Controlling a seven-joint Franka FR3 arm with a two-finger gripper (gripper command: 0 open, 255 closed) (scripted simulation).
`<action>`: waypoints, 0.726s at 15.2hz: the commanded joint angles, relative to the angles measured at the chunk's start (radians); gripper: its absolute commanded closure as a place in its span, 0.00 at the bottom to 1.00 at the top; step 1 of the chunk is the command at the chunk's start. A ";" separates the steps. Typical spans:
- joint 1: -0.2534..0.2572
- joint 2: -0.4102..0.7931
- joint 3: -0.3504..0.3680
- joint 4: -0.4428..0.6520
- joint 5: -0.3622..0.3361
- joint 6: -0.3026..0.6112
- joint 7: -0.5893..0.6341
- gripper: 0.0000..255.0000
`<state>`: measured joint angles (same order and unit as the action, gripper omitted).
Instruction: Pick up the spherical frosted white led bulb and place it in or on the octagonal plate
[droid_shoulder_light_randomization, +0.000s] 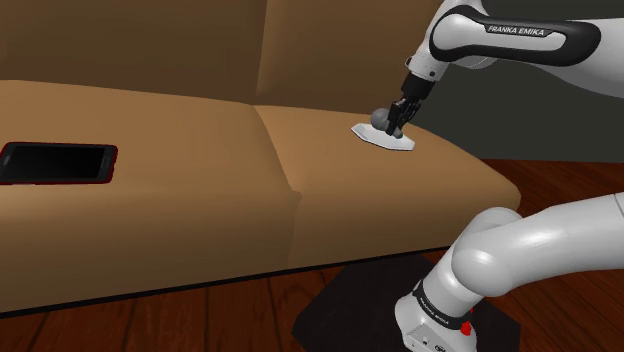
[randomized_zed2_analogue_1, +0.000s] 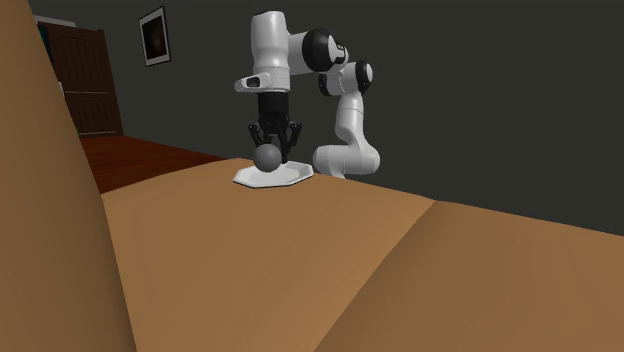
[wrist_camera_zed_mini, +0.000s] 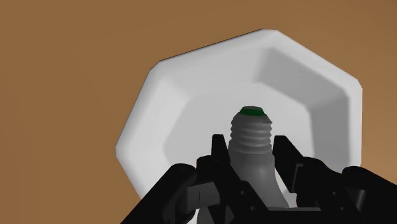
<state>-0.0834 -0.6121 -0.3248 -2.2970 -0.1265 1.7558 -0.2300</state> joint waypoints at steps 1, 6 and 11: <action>0.000 -0.001 0.000 -0.002 0.000 0.002 0.000 1.00; 0.000 -0.001 0.000 -0.002 0.000 0.002 0.000 0.00; 0.001 0.001 0.003 0.033 0.002 -0.031 -0.001 0.00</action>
<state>-0.0827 -0.6120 -0.3228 -2.2831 -0.1252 1.7426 -0.2295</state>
